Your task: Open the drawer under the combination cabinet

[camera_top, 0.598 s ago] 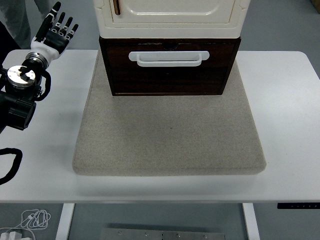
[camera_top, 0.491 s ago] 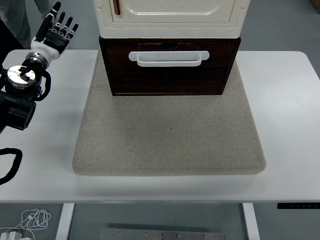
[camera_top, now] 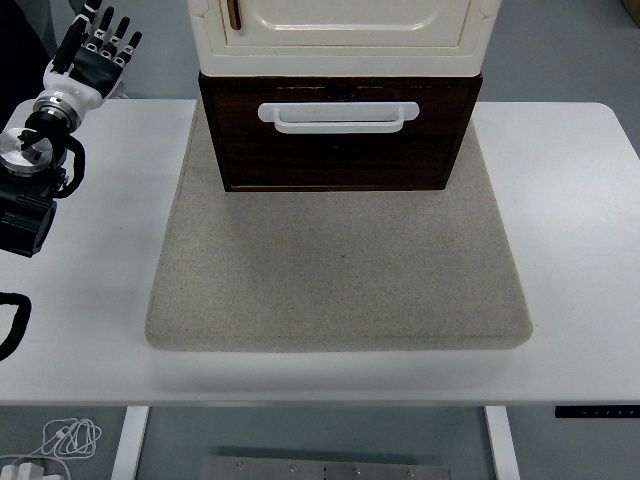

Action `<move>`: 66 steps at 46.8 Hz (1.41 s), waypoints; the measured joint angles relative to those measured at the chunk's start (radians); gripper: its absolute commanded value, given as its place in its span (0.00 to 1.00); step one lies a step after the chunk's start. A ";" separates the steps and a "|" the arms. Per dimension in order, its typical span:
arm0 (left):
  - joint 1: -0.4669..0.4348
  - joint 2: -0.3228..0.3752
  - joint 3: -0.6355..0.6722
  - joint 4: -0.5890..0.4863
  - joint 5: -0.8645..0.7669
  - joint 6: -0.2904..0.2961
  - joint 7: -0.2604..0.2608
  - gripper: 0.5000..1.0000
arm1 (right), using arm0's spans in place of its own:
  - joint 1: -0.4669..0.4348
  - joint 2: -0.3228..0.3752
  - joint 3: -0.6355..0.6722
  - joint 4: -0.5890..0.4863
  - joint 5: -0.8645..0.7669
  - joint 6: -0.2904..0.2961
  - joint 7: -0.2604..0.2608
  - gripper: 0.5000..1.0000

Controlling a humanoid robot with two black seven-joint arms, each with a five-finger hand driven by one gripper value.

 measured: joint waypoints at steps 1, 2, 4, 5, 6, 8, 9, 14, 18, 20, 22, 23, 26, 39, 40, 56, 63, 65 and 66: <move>0.000 0.002 0.000 0.000 0.001 -0.002 0.000 1.00 | 0.000 0.000 0.000 0.000 0.000 0.000 0.000 0.85; -0.001 0.008 0.001 0.001 0.001 -0.004 0.001 1.00 | 0.000 0.000 0.000 0.000 0.000 0.000 0.000 0.85; -0.001 0.015 0.001 0.002 0.002 -0.007 0.001 1.00 | 0.000 0.000 0.000 0.000 0.000 0.000 0.000 0.85; -0.001 0.023 0.002 0.002 0.005 -0.015 0.001 1.00 | 0.000 0.000 0.000 0.000 0.000 0.000 0.000 0.85; -0.001 0.032 0.004 0.002 0.009 -0.024 0.001 1.00 | 0.000 0.000 0.000 0.000 0.000 0.000 0.000 0.85; -0.003 0.056 0.011 0.003 0.029 -0.048 0.000 1.00 | 0.000 0.000 0.000 0.000 0.000 0.000 0.000 0.85; -0.005 0.065 0.014 0.004 0.039 -0.056 0.000 1.00 | 0.000 0.000 0.000 0.000 0.000 0.000 0.000 0.85; -0.026 0.098 0.018 0.004 0.116 -0.081 -0.004 1.00 | 0.000 0.000 0.000 0.001 0.000 0.000 0.000 0.85; -0.061 0.131 0.017 0.004 0.173 -0.085 -0.013 1.00 | 0.000 0.000 0.000 0.000 0.000 0.000 0.000 0.85; -0.077 0.153 0.017 0.001 0.196 -0.086 -0.021 1.00 | 0.000 0.000 0.000 0.000 0.000 0.000 0.000 0.85; -0.091 0.169 0.017 -0.005 0.223 -0.088 -0.027 1.00 | 0.000 0.000 0.000 0.001 0.000 0.000 0.000 0.85; -0.100 0.175 0.017 -0.006 0.236 -0.089 -0.030 1.00 | 0.001 0.000 0.000 0.001 0.000 0.000 0.000 0.85; -0.133 0.194 0.018 -0.015 0.302 -0.099 -0.047 1.00 | 0.000 0.000 0.000 0.001 0.000 0.000 0.000 0.85; -0.226 0.353 0.018 -0.259 0.481 -0.115 -0.104 1.00 | 0.000 0.000 0.000 0.001 0.000 0.000 0.000 0.85; -0.234 0.365 0.018 -0.283 0.487 -0.115 -0.104 1.00 | 0.000 0.000 0.000 0.001 0.000 0.000 0.000 0.85; -0.387 0.496 0.014 -0.640 0.658 -0.110 -0.101 1.00 | 0.000 0.000 0.000 0.000 0.000 0.000 0.000 0.85; -0.437 0.513 0.017 -0.774 0.730 -0.104 -0.091 1.00 | 0.000 0.000 0.000 0.000 0.000 0.000 0.000 0.85; -0.447 0.513 0.018 -0.804 0.761 -0.103 -0.090 1.00 | 0.000 0.000 0.000 0.001 0.000 0.000 0.000 0.85; -0.452 0.513 0.018 -0.817 0.778 -0.103 -0.089 1.00 | 0.000 0.000 0.000 0.001 0.000 0.000 0.000 0.85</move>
